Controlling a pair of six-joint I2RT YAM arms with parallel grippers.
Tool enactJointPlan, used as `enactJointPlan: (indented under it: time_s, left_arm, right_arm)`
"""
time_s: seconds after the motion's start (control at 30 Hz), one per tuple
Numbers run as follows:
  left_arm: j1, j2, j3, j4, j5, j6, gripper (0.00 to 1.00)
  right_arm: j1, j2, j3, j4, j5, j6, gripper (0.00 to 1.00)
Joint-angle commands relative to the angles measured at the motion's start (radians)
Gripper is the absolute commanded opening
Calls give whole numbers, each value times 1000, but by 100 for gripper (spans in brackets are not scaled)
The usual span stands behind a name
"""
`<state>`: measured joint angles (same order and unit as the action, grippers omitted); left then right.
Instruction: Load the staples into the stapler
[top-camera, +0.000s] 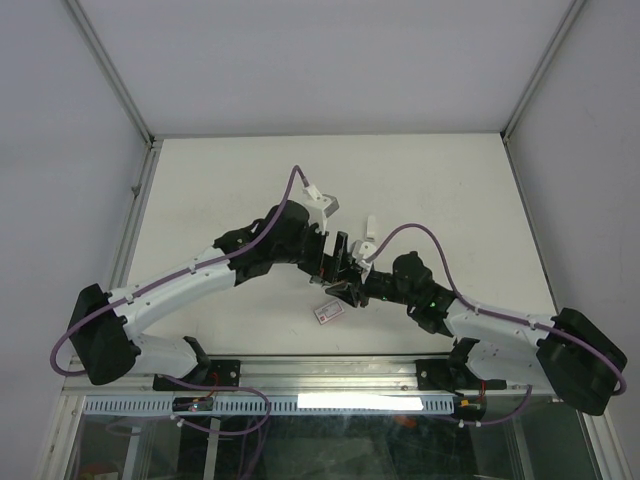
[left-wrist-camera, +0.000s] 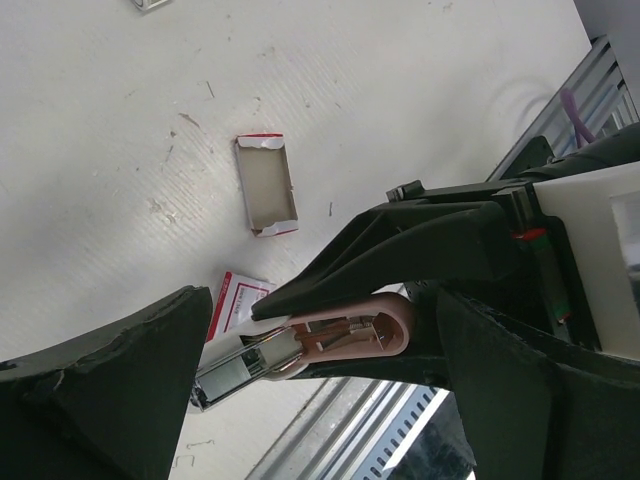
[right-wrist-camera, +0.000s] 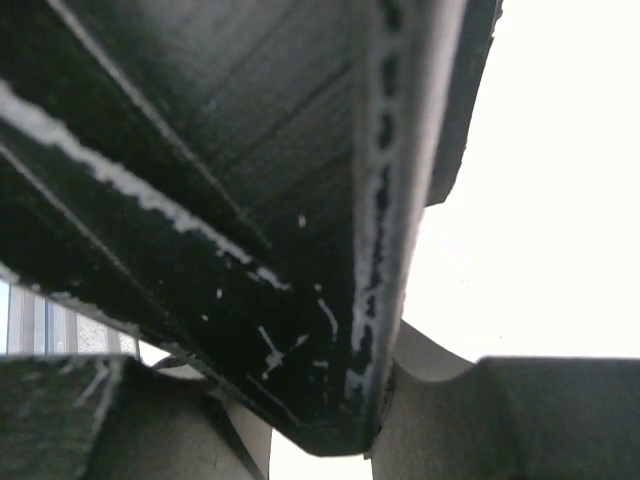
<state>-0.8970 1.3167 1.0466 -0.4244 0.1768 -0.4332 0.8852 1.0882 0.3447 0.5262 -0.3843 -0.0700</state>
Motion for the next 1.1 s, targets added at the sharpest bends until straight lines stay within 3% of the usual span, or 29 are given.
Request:
enactJointPlan:
  time_s: [0.0, 0.03, 0.1, 0.37, 1.07]
  left_arm:
    - [-20, 8, 15, 34, 41, 12, 99]
    - [-19, 10, 16, 25, 29, 10, 99]
    - [-19, 12, 19, -1, -7, 11, 99]
    - [-19, -19, 21, -89, -148, 15, 99]
    - [15, -108, -27, -113, -244, -27, 99]
  right_arm:
    - [6, -38, 41, 53, -14, -9, 0]
    - [6, -43, 39, 51, 9, -99, 0]
    - [6, -57, 34, 50, 66, -131, 0]
    - [6, -122, 14, 25, 133, -152, 0]
    - [6, -183, -25, 57, 188, -147, 0]
